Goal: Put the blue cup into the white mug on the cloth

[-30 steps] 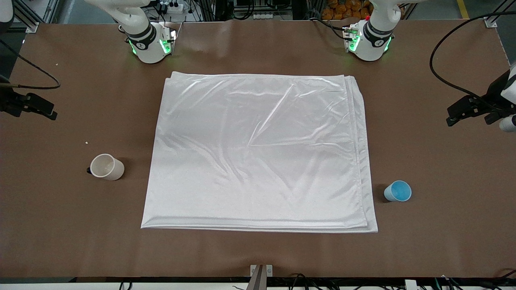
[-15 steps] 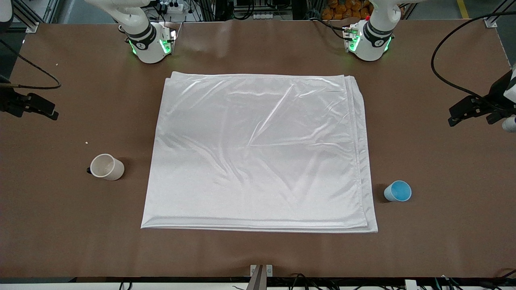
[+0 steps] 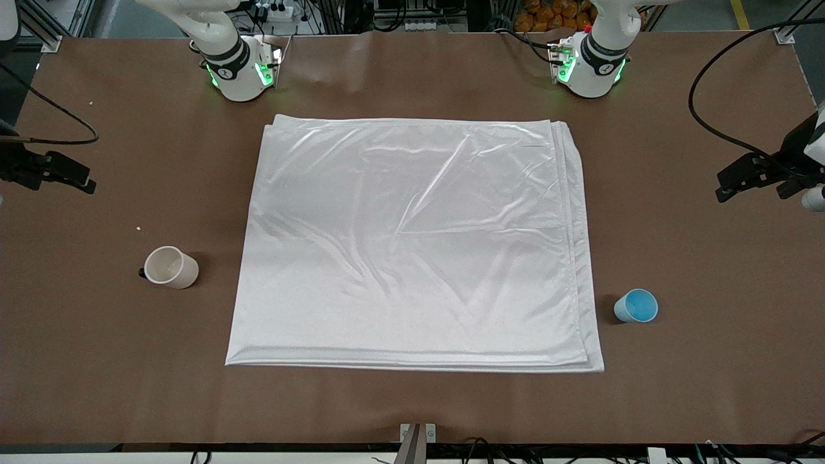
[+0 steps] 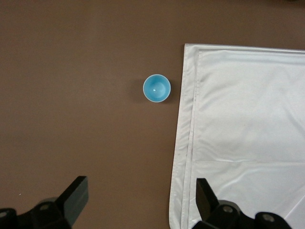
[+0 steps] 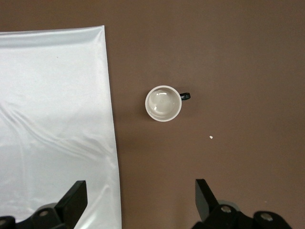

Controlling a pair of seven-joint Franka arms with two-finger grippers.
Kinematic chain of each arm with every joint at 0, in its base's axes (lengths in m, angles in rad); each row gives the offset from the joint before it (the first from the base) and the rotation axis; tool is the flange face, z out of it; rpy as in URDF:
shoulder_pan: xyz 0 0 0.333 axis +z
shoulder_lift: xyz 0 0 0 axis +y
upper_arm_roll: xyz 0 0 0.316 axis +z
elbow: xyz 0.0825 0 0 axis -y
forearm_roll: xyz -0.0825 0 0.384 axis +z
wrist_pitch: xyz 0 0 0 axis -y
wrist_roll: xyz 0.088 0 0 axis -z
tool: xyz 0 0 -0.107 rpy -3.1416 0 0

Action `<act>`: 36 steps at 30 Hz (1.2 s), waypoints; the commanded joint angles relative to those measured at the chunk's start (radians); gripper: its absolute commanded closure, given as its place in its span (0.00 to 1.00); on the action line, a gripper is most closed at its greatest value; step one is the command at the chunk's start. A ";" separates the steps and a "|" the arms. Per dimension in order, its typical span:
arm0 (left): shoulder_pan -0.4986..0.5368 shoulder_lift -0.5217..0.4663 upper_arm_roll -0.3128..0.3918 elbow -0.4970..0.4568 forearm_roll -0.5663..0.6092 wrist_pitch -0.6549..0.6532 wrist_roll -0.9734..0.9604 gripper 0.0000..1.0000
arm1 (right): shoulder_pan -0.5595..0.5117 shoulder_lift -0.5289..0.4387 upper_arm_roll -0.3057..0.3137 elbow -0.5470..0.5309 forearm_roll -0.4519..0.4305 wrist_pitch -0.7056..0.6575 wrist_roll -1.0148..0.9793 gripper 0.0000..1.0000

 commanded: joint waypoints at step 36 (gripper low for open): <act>0.029 0.429 -0.008 -0.028 0.112 0.363 -0.021 0.00 | -0.102 0.166 0.001 -0.397 -0.004 0.585 -1.009 0.00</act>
